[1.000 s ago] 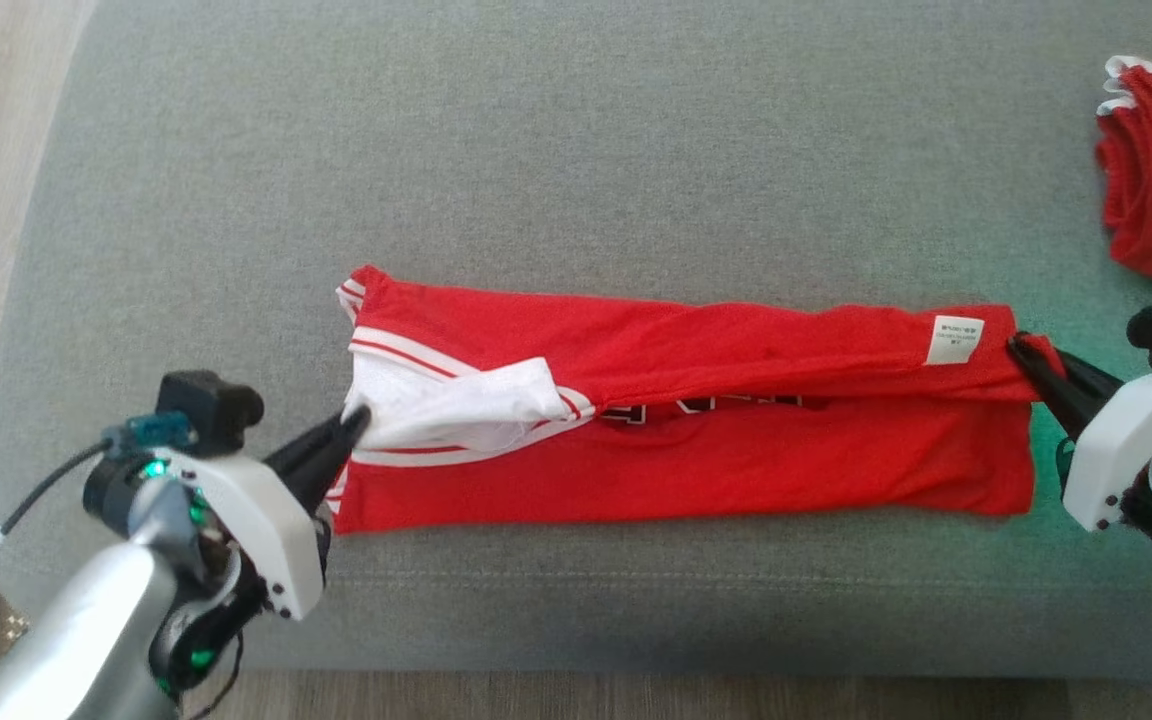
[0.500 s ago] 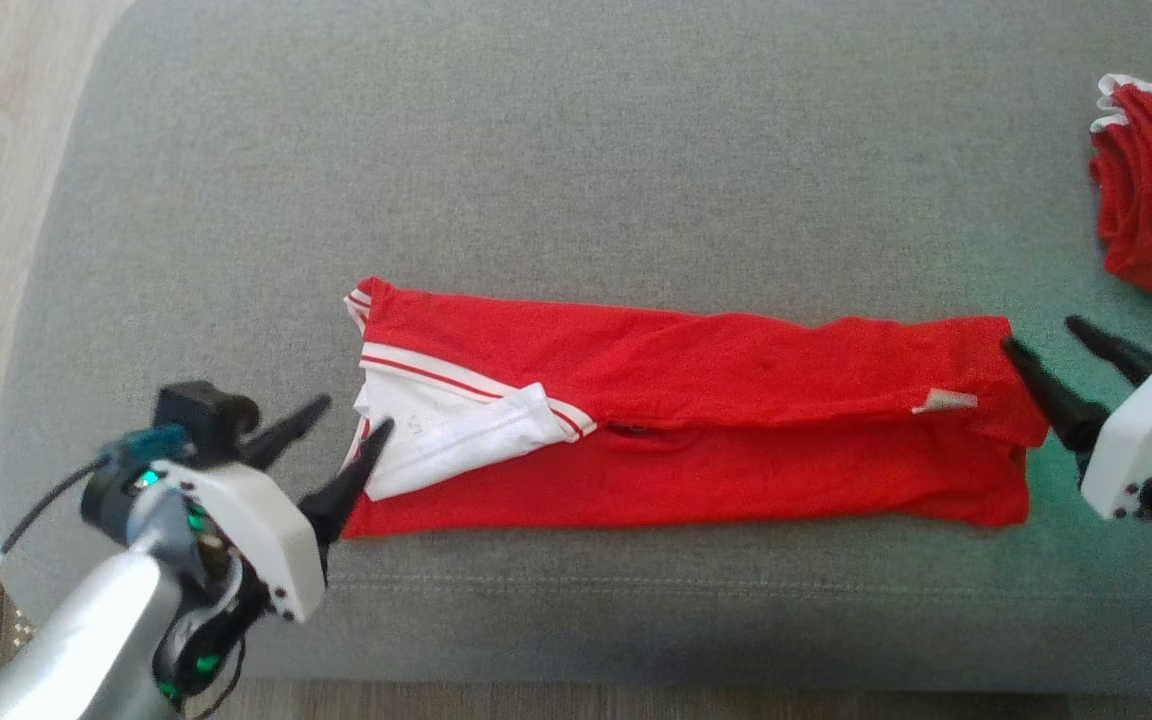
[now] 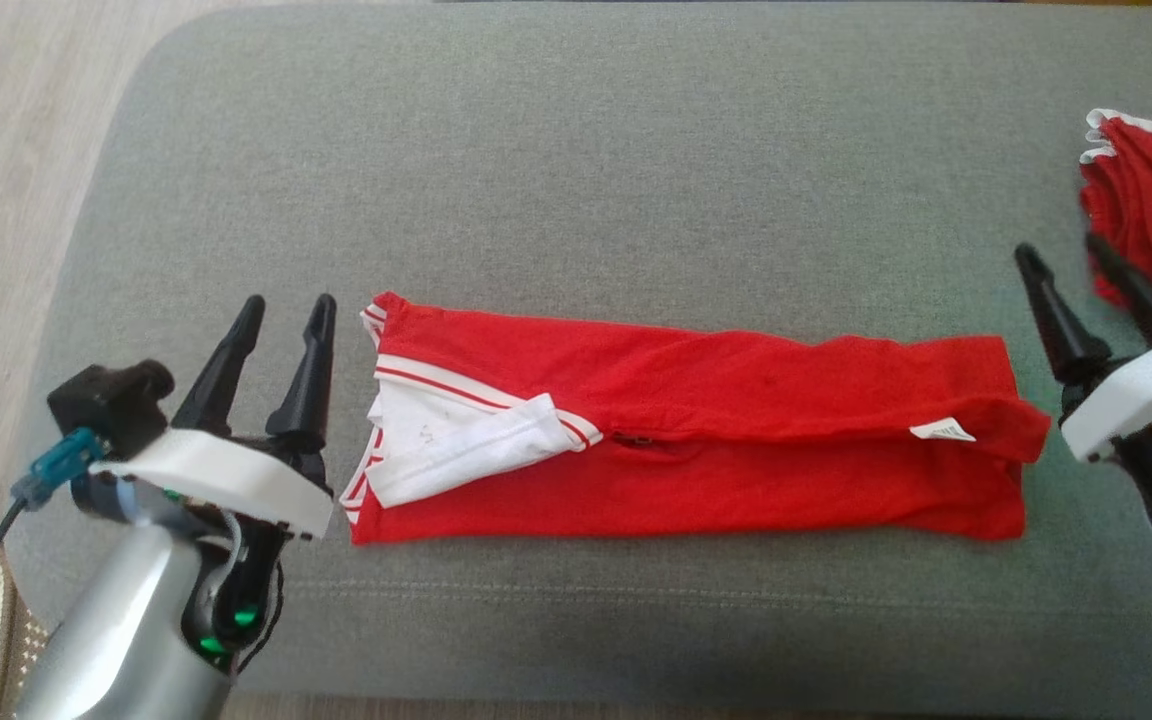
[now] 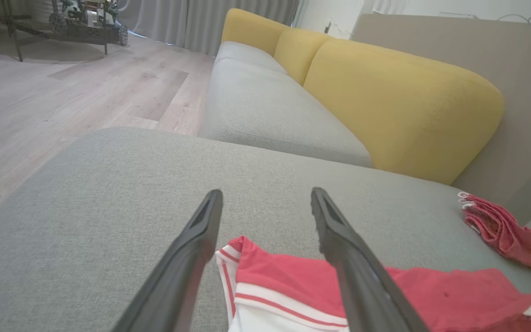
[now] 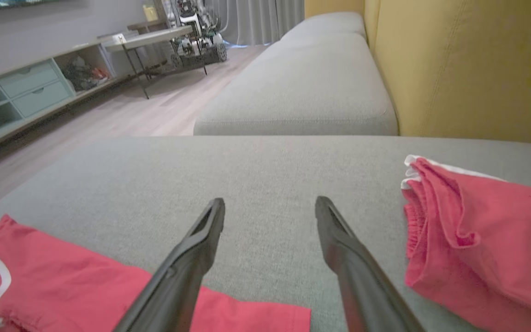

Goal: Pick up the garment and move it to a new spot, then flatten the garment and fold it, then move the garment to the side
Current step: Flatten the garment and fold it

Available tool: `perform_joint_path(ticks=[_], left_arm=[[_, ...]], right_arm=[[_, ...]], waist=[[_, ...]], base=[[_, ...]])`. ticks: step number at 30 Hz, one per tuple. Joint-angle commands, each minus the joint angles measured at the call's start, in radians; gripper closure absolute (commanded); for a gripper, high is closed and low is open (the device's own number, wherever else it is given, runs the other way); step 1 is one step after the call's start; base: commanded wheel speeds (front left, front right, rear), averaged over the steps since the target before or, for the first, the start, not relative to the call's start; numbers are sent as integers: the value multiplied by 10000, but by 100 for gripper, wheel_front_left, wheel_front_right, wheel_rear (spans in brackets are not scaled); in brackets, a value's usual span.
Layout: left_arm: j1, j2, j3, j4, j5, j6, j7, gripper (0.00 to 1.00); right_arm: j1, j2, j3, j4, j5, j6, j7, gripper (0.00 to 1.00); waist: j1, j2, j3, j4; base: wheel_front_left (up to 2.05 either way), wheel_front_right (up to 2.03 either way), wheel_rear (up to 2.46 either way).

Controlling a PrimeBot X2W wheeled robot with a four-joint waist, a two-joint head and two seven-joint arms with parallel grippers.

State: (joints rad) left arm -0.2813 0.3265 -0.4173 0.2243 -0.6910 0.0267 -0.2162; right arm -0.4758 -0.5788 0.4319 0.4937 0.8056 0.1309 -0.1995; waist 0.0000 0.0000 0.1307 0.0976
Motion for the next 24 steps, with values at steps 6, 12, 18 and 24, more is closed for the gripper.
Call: perform_joint_path(ticks=[6, 12, 18, 24], left_arm=[[-543, -237, 1051, -271, 256, 141, -422, 0], [-201, -1202, 2163, -921, 1355, 54, -451, 0], [516, -2293, 2977, -1267, 2753, -357, -454, 0], [1063, -2701, 3285, -1389, 3484, -617, -454, 0]], right_arm=[[104, 421, -1094, -394, -932, -2, -477, 0], [606, 1298, -2117, -986, -1980, -2, -605, 0], [1439, 2447, -2868, -1746, -3234, -2, -619, 0], [2099, 3232, -3252, -2097, -3928, -2, -620, 0]], waist=[[0, 0, -50, -17], [0, 0, -72, -47], [0, 0, -103, -107], [0, 0, -126, -152]], base=[[0, 0, 0], [0, 0, 0], [0, 0, 0], [0, 0, 0]])
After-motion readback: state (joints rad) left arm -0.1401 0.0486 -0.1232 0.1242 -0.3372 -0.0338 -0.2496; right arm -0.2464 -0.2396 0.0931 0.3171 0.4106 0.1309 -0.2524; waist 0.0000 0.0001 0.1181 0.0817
